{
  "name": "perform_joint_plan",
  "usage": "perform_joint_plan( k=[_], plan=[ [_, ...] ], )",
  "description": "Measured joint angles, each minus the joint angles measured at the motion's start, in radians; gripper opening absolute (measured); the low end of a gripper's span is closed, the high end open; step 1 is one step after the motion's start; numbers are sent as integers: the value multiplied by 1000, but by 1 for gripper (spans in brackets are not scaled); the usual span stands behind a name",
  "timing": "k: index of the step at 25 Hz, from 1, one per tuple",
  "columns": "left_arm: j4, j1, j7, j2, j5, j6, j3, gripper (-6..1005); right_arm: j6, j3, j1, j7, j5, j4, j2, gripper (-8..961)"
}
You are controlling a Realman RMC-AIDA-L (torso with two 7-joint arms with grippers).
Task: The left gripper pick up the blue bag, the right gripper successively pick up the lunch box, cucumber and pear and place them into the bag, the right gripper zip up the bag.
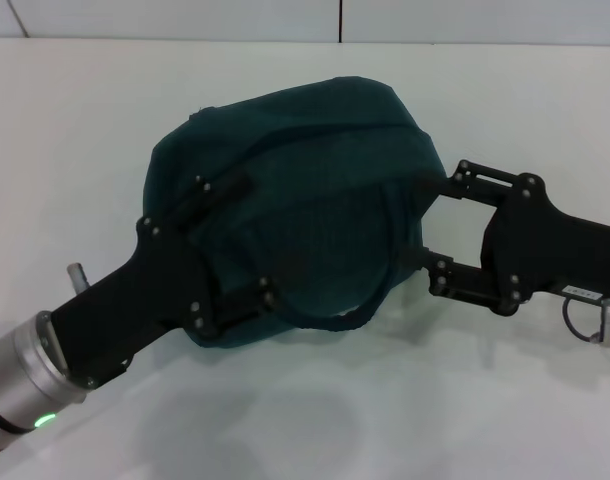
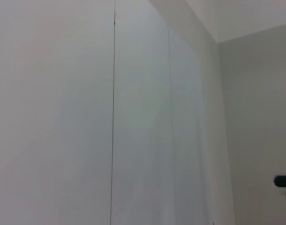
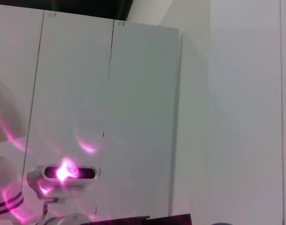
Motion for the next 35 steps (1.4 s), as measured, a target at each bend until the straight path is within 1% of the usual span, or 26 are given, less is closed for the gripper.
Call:
perform_joint_plan(
  k=[27,35],
  plan=[
    [4,12,1,0,-2,-5,1,887,-35,-2,-2,-78,46,73,2,651],
    [5,12,1,0,-3,-11,1,887,-37,-4,-3,-81,51,74,2,651]
  ],
)
